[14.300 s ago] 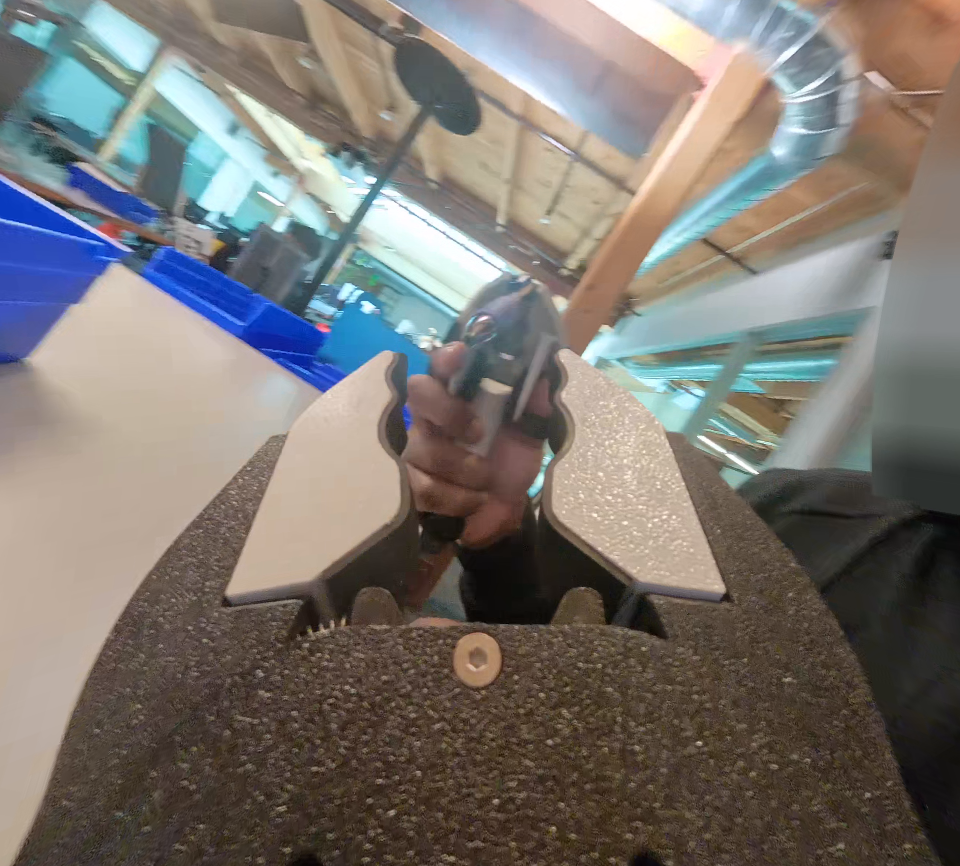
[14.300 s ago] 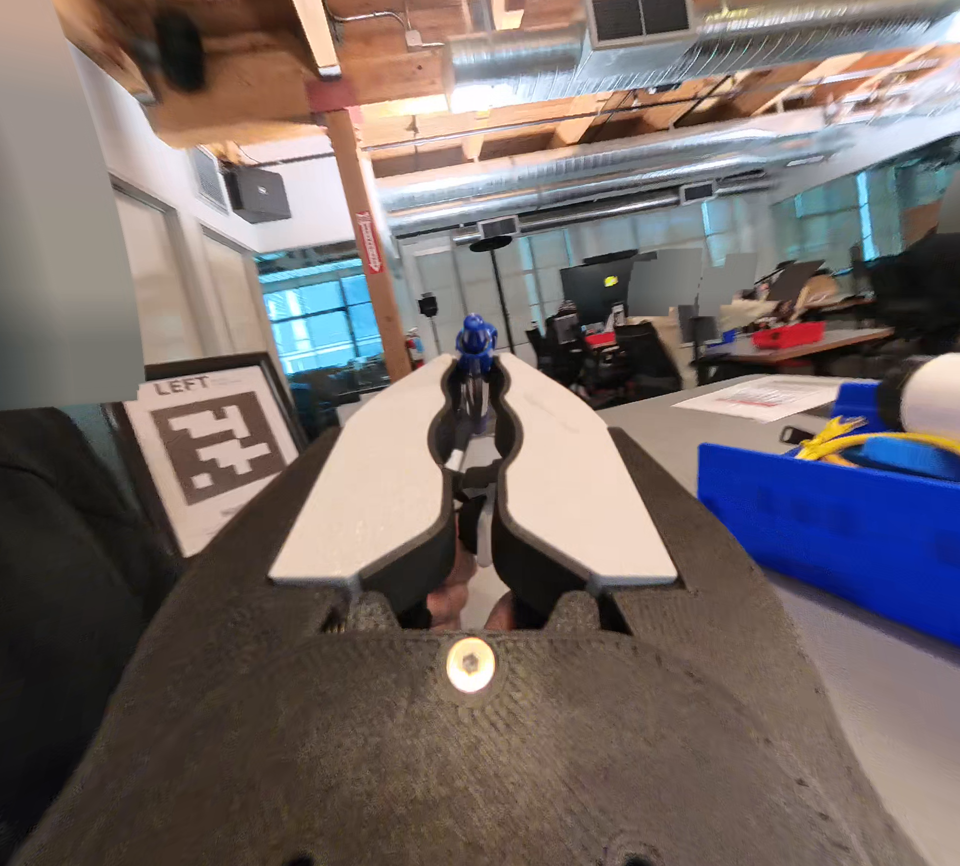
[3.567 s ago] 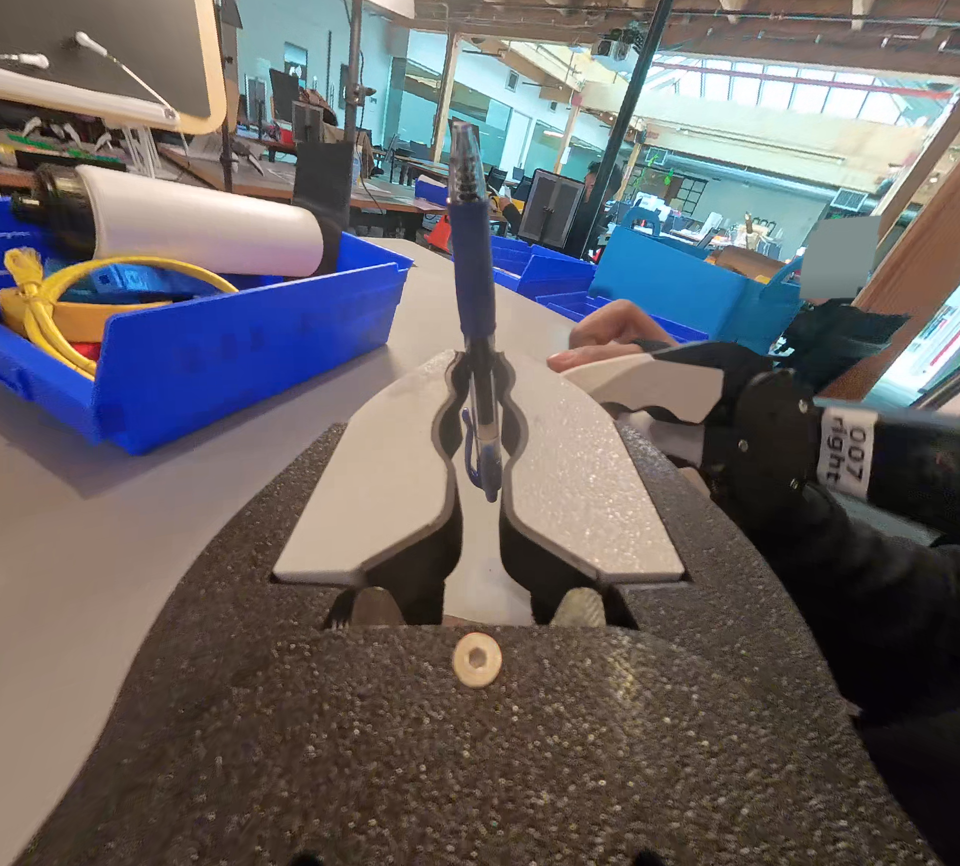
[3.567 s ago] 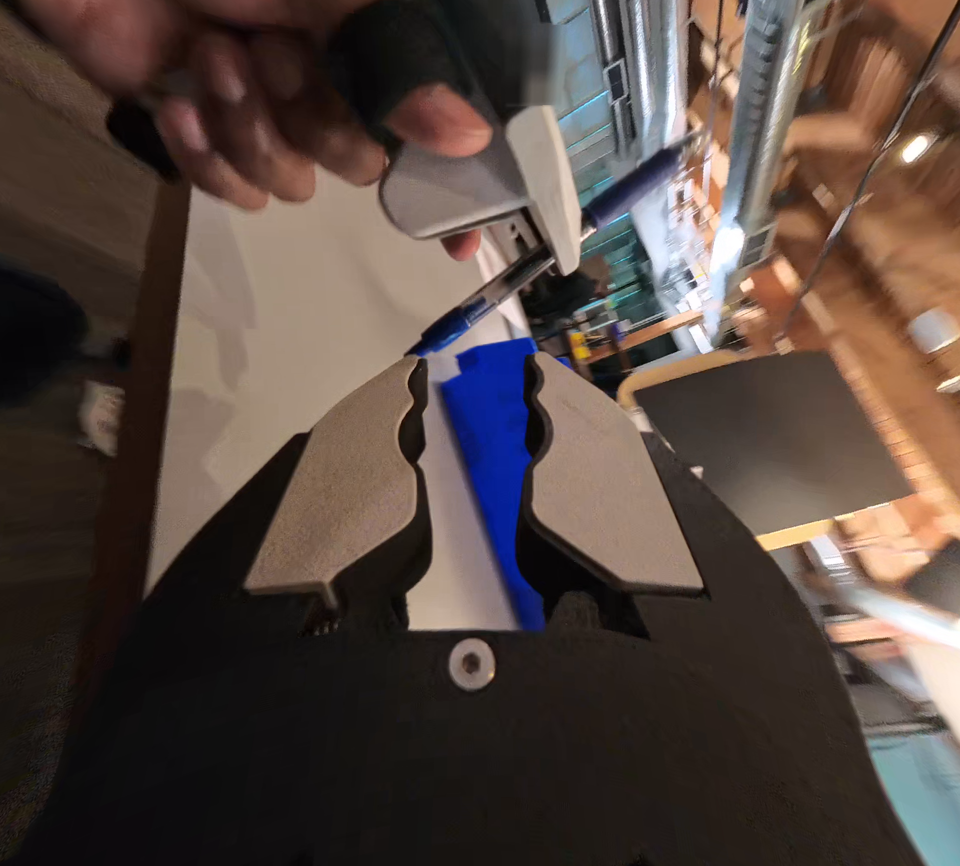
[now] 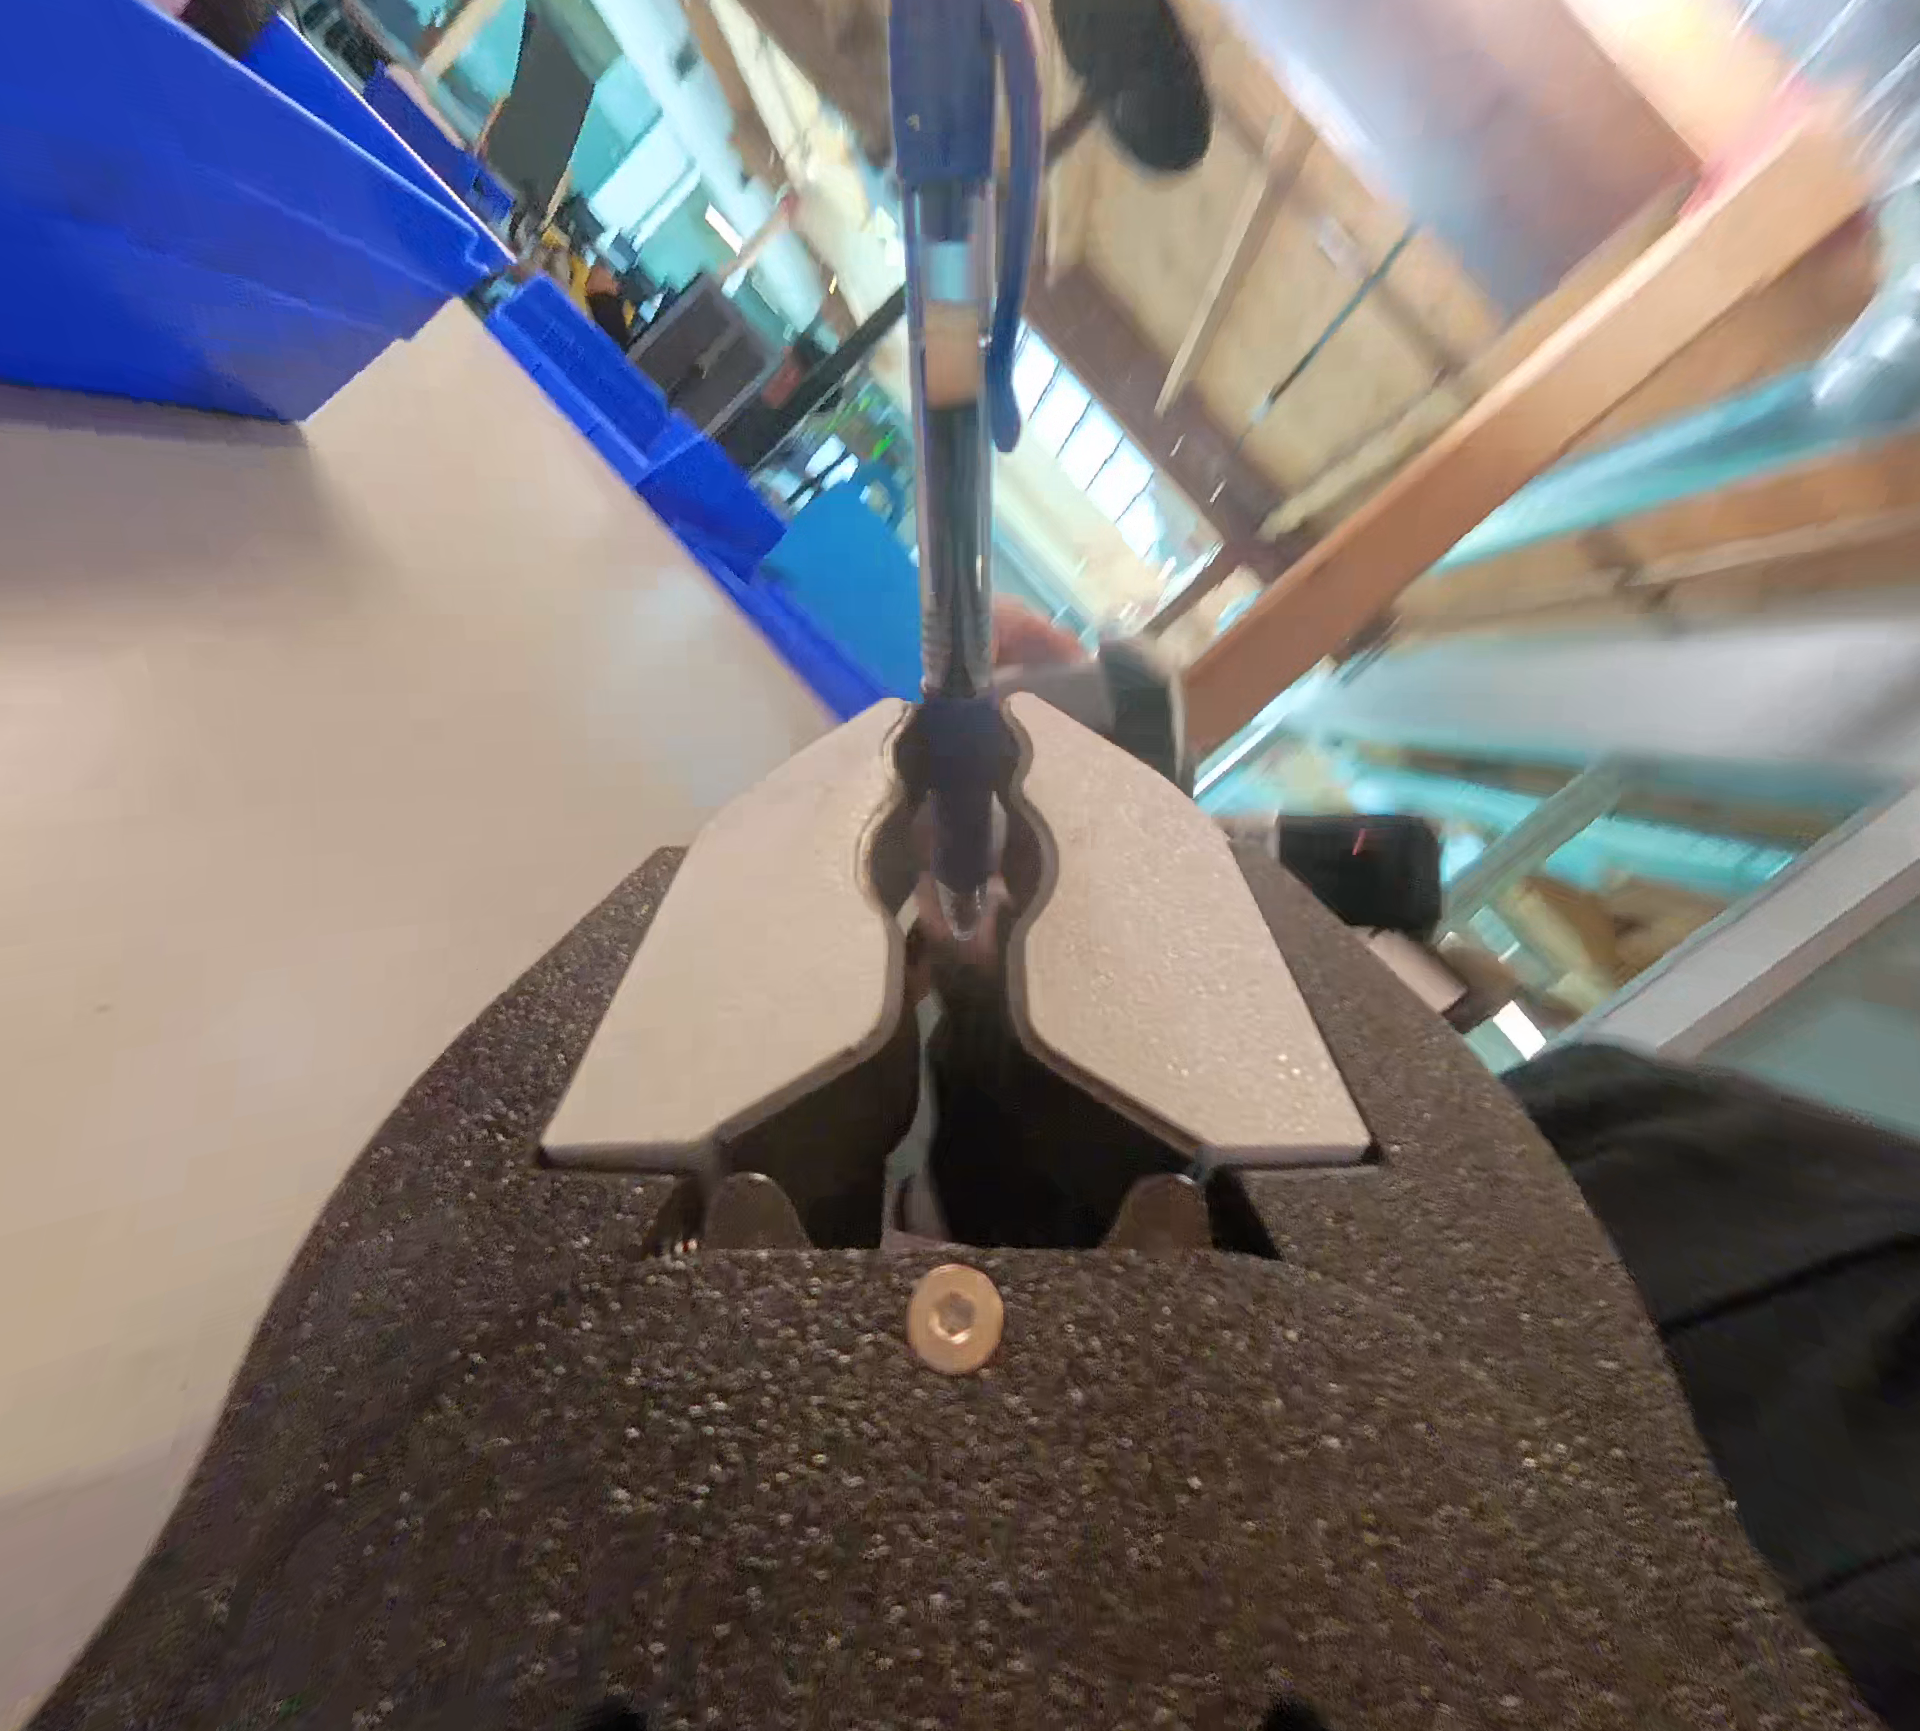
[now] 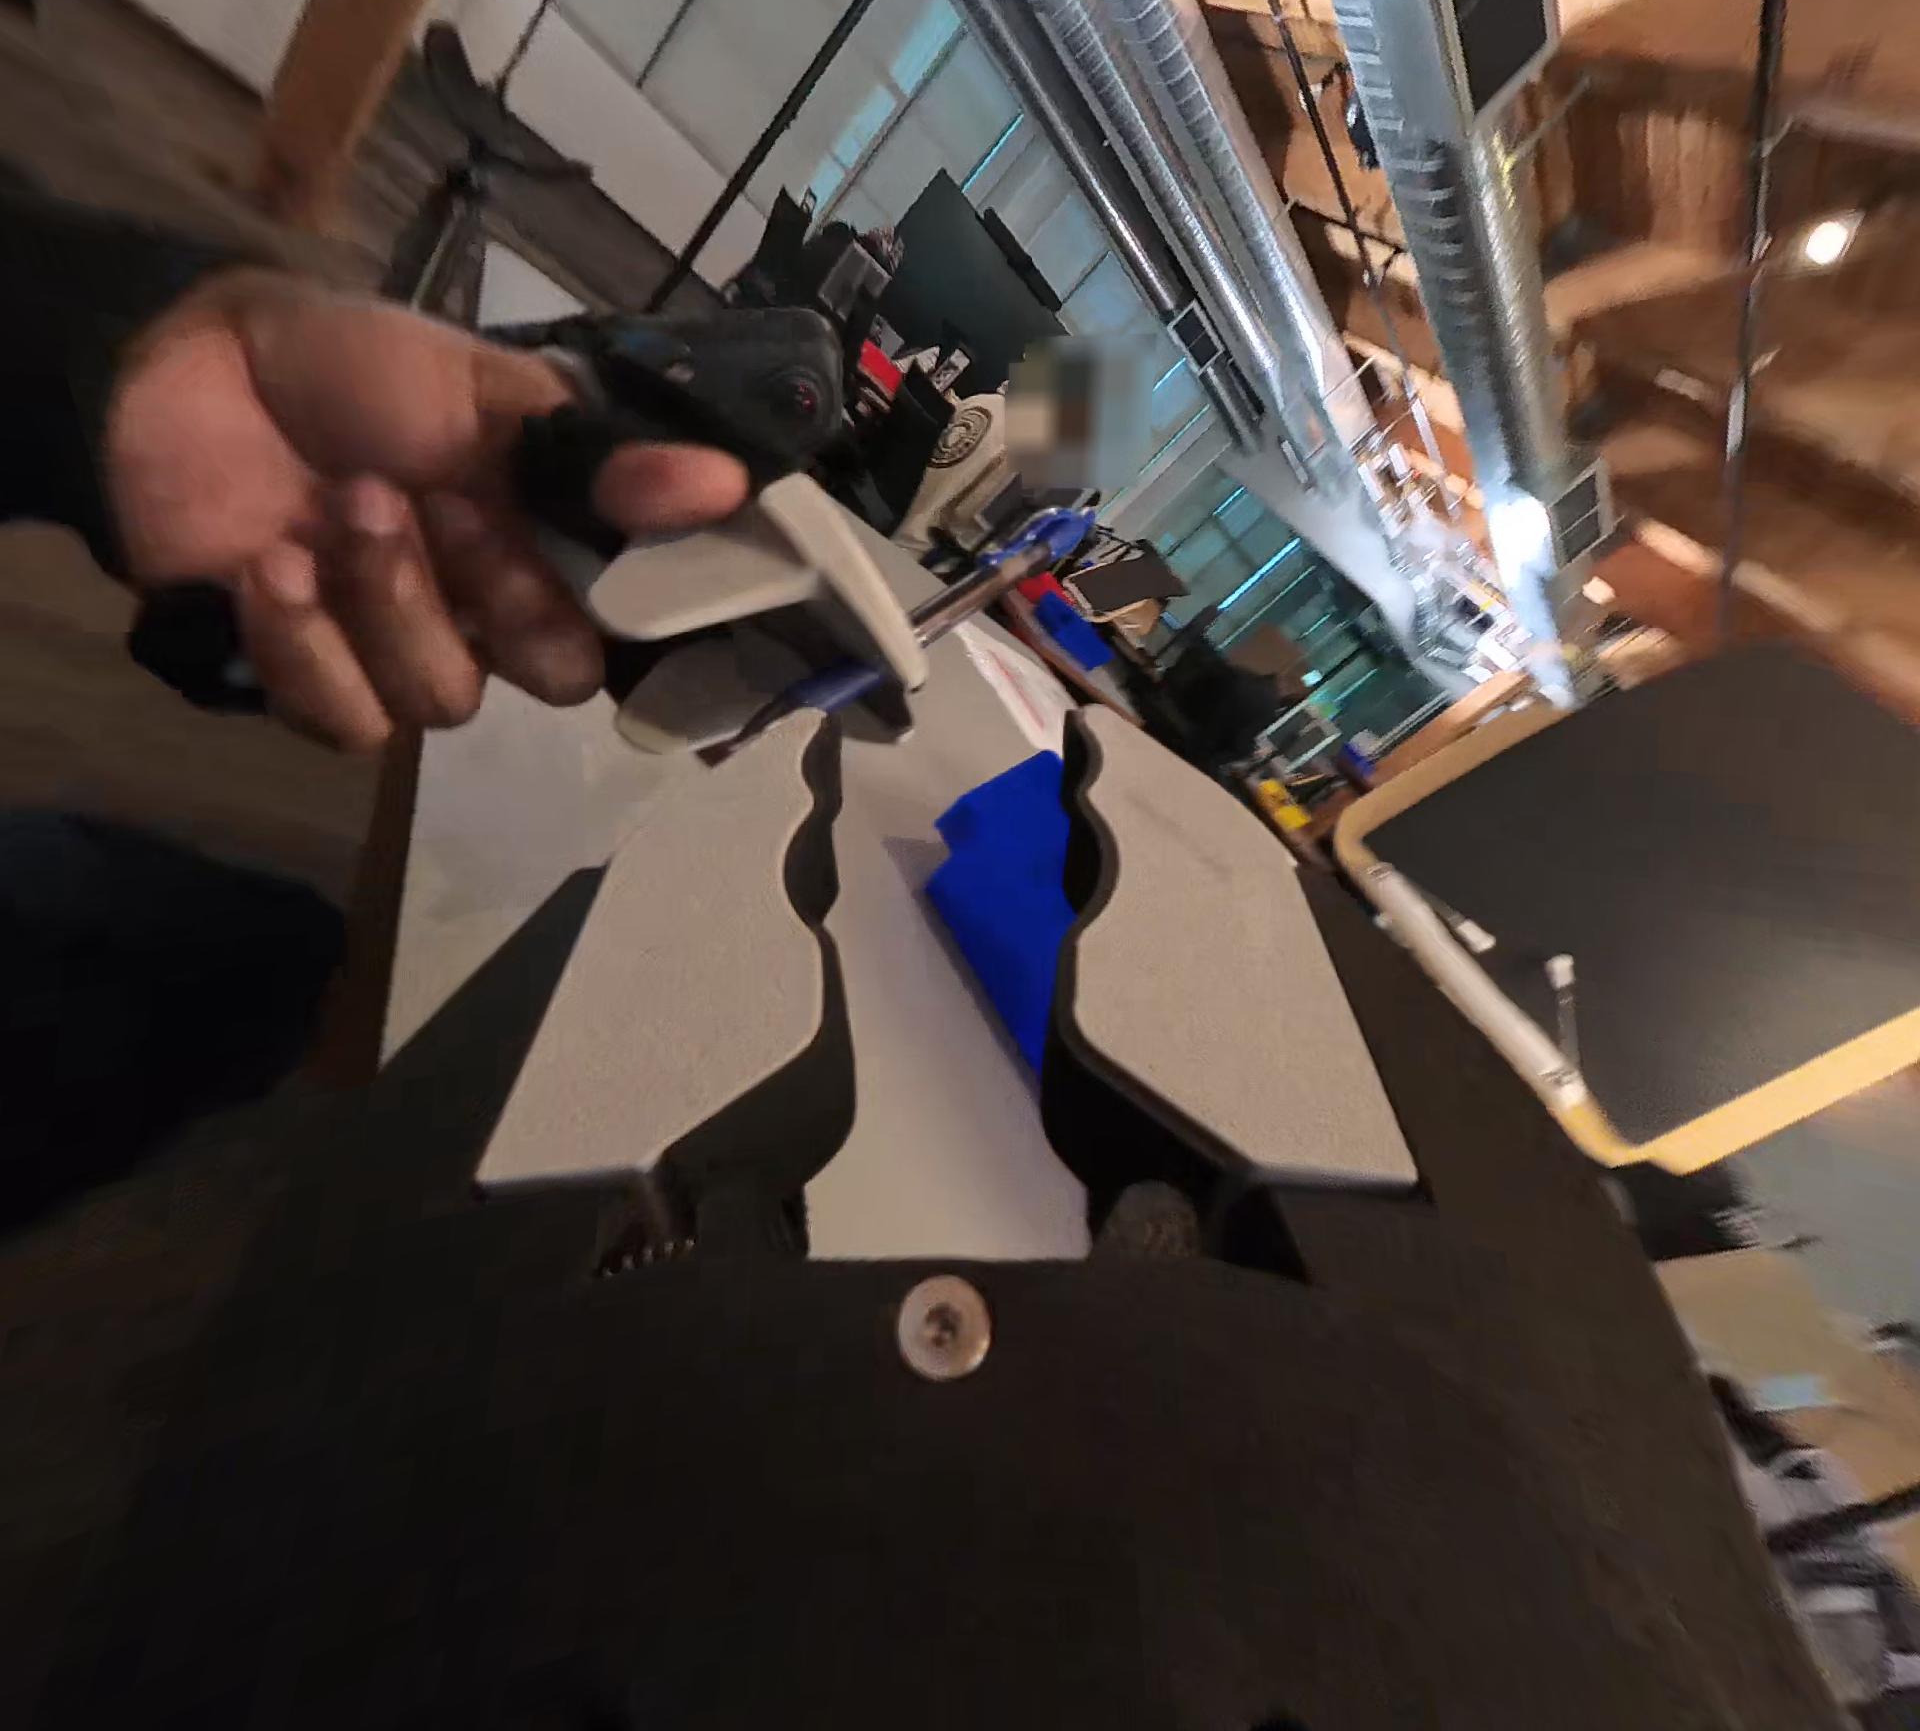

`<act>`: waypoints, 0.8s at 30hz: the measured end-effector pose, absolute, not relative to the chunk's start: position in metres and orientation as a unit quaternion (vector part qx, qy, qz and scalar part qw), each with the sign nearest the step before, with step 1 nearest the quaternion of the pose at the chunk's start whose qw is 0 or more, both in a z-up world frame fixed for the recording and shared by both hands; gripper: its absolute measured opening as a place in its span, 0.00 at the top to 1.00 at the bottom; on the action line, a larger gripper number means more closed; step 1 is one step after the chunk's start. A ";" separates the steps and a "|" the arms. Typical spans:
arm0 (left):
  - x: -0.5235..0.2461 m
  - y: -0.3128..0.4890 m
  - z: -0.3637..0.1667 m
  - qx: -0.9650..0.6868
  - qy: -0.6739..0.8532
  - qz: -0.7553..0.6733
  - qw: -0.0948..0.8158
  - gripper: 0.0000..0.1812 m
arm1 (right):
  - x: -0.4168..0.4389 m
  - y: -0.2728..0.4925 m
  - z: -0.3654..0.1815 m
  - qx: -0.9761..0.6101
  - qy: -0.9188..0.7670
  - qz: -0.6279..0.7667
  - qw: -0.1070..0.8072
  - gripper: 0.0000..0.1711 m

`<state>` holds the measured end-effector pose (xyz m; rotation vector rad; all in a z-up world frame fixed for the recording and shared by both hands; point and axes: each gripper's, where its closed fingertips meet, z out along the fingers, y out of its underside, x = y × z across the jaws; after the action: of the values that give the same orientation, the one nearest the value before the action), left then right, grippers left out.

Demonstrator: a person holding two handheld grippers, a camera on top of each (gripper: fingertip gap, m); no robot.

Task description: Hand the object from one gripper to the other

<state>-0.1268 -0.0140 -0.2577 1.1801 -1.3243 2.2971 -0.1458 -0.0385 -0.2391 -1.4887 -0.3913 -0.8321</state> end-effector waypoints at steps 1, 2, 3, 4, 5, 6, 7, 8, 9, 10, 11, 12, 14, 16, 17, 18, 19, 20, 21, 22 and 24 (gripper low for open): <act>-0.124 -0.010 -0.255 0.411 -0.421 0.797 0.136 0.93 | -0.149 -0.033 -0.244 -0.646 -0.191 -0.393 0.626 0.76; -0.123 -0.008 -0.252 0.413 -0.395 0.807 0.149 0.93 | -0.151 -0.027 -0.249 -0.641 -0.206 -0.416 0.611 0.75; -0.123 -0.007 -0.249 0.413 -0.371 0.816 0.160 0.93 | -0.151 -0.022 -0.253 -0.637 -0.214 -0.438 0.597 0.75; -0.123 -0.007 -0.246 0.411 -0.352 0.823 0.172 0.93 | -0.151 -0.017 -0.258 -0.635 -0.221 -0.453 0.586 0.74; -0.124 -0.010 -0.245 0.408 -0.340 0.826 0.186 0.93 | -0.151 -0.013 -0.262 -0.631 -0.228 -0.466 0.577 0.74; -0.126 -0.013 -0.244 0.405 -0.333 0.827 0.201 0.93 | -0.150 -0.011 -0.264 -0.624 -0.232 -0.482 0.570 0.74; -0.128 -0.017 -0.243 0.402 -0.331 0.826 0.216 0.93 | -0.148 -0.010 -0.265 -0.618 -0.232 -0.500 0.562 0.75; -0.129 -0.019 -0.243 0.401 -0.329 0.825 0.224 0.93 | -0.147 -0.010 -0.265 -0.612 -0.235 -0.512 0.555 0.76; -0.128 -0.018 -0.243 0.403 -0.323 0.827 0.223 0.93 | -0.148 -0.011 -0.264 -0.603 -0.239 -0.521 0.555 0.76; -0.128 -0.019 -0.244 0.405 -0.325 0.824 0.227 0.93 | -0.148 -0.012 -0.261 -0.593 -0.236 -0.532 0.556 0.77; -0.128 -0.020 -0.246 0.408 -0.332 0.819 0.229 0.93 | -0.147 -0.013 -0.259 -0.585 -0.236 -0.543 0.554 0.78; -0.128 -0.022 -0.249 0.414 -0.340 0.813 0.226 0.93 | -0.148 -0.013 -0.258 -0.580 -0.239 -0.551 0.550 0.79; -0.127 -0.026 -0.255 0.423 -0.356 0.803 0.220 0.93 | -0.148 -0.012 -0.261 -0.578 -0.249 -0.561 0.538 0.80; -0.128 -0.031 -0.260 0.430 -0.374 0.790 0.226 0.93 | -0.148 -0.011 -0.265 -0.577 -0.262 -0.570 0.523 0.82; -0.129 -0.034 -0.261 0.428 -0.380 0.786 0.233 0.93 | -0.148 -0.011 -0.266 -0.577 -0.268 -0.574 0.516 0.83; -0.130 -0.036 -0.262 0.428 -0.382 0.783 0.240 0.93 | -0.148 -0.012 -0.266 -0.573 -0.274 -0.580 0.511 0.84; -0.131 -0.037 -0.262 0.426 -0.384 0.780 0.250 0.93 | -0.150 -0.012 -0.267 -0.570 -0.280 -0.581 0.509 0.84; -0.133 -0.038 -0.262 0.421 -0.387 0.778 0.262 0.93 | -0.152 -0.012 -0.267 -0.569 -0.288 -0.582 0.505 0.85; -0.136 -0.040 -0.261 0.413 -0.389 0.776 0.277 0.93 | -0.154 -0.012 -0.267 -0.568 -0.295 -0.584 0.500 0.87; -0.139 -0.040 -0.260 0.405 -0.394 0.773 0.289 0.92 | -0.156 -0.011 -0.268 -0.566 -0.303 -0.586 0.495 0.87; -0.144 -0.042 -0.258 0.388 -0.410 0.769 0.300 0.92 | -0.159 -0.010 -0.269 -0.565 -0.317 -0.586 0.486 0.88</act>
<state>-0.1438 -0.0419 -0.2578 1.0302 -1.0875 2.0403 -0.1594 -0.0096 -0.2690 -1.3749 -0.7710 -1.4265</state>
